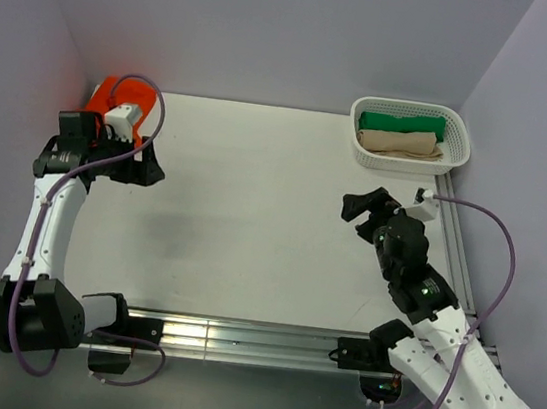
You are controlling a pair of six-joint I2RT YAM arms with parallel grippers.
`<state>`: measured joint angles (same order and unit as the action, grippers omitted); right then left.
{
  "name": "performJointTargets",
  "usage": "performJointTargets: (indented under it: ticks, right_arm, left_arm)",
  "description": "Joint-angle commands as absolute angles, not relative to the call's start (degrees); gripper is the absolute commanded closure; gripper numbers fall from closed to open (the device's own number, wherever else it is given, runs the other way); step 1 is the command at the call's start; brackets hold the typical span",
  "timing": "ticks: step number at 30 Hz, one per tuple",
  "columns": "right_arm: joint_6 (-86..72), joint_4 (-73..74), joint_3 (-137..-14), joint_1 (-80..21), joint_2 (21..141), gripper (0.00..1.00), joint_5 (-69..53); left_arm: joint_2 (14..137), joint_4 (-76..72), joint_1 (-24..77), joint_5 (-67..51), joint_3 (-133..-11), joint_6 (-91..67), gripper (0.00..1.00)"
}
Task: Roll the t-shirts
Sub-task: Place the rolled tshirt into the container
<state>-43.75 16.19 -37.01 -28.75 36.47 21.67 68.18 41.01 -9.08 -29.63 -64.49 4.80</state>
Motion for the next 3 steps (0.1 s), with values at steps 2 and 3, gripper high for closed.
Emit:
performJointTargets:
  ticks: [2, 3]
  right_arm:
    - [-41.9, 16.2, -37.9, -29.0, 35.9, 0.06, 22.9]
    - [-42.0, 16.3, -38.1, -29.0, 36.3, 0.05, 23.1]
  left_arm:
    - [66.3, 39.8, -9.2, -29.8, -64.0, 4.0, 0.15]
    - [66.3, 39.8, -9.2, -29.9, -64.0, 4.0, 0.15]
